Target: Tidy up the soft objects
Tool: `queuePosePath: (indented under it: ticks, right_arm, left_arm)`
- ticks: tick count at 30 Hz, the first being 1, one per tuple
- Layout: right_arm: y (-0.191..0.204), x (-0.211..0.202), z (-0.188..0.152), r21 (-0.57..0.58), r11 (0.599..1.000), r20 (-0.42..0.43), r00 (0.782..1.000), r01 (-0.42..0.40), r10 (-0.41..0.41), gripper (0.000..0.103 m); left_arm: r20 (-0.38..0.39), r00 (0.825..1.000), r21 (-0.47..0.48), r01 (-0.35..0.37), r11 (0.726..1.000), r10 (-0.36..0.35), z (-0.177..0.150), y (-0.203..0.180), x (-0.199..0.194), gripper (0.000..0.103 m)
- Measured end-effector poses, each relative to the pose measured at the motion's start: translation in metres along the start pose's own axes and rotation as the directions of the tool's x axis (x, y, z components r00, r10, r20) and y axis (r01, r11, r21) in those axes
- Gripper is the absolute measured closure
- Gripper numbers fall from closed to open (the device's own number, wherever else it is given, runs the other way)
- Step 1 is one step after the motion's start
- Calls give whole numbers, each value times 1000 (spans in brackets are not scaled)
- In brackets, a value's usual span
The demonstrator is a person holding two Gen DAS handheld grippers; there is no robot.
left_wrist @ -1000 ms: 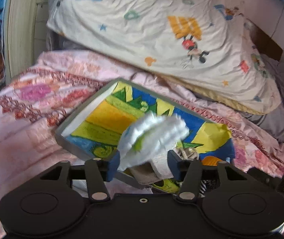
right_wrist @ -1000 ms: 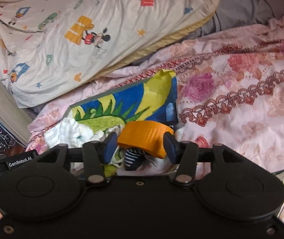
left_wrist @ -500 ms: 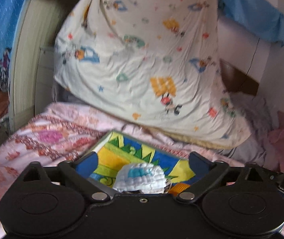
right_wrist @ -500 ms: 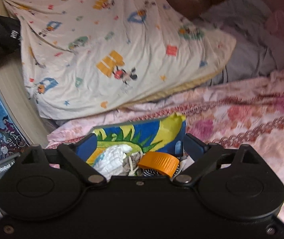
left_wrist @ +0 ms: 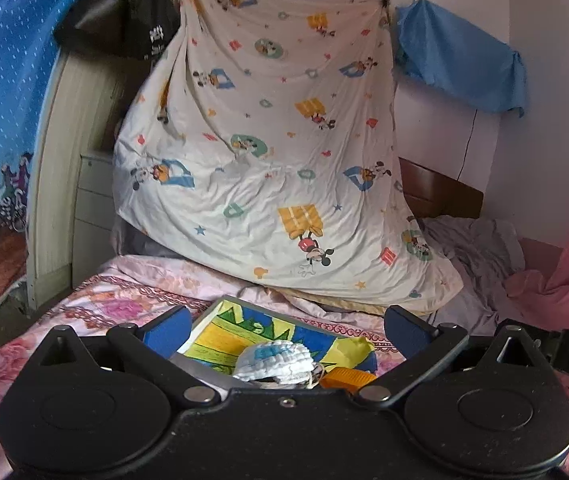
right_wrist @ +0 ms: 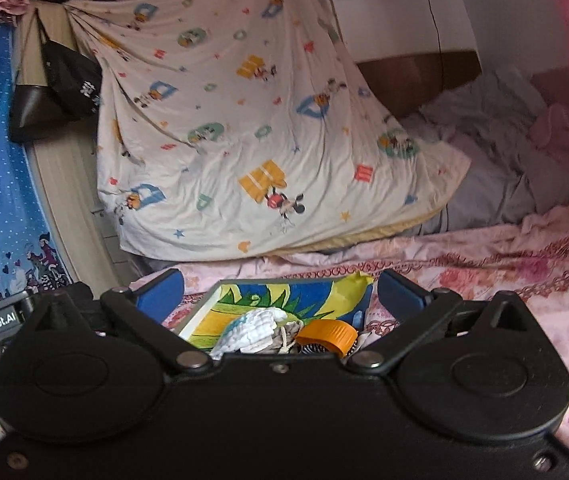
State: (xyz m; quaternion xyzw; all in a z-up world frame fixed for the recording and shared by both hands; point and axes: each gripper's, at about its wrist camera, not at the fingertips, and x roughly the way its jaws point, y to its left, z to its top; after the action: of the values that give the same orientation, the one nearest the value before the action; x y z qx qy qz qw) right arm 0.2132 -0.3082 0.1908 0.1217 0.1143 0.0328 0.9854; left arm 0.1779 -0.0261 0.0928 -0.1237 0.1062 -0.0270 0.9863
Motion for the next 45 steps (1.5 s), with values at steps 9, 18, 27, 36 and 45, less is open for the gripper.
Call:
queuePosePath:
  ticks: [9,18,27,36,45]
  right_arm:
    - [15,-60,-19,8,1000,-2,1000,19,-19,1]
    - [19,-74,-49,-10,999,-51,997,52,-52,1]
    - [19,-82,-72,-13,996,-116,990,84,-85,0]
    - [19,-82,-89,-48,994,-175,979,97,-104,0]
    - [20,-76,-110,-66,994,-222,970,83,-96,1]
  left_arm:
    - [15,999,39,-44,998,44,-25,7,-55,1]
    - [4,997,66,-74,995,74,-48,19,-84,1]
    - [-49,992,94,-107,990,112,-71,27,-87,1]
    - [-95,986,120,-122,985,134,-87,34,-83,1]
    - [-189,970,176,-121,977,155,-108,35,-75,1]
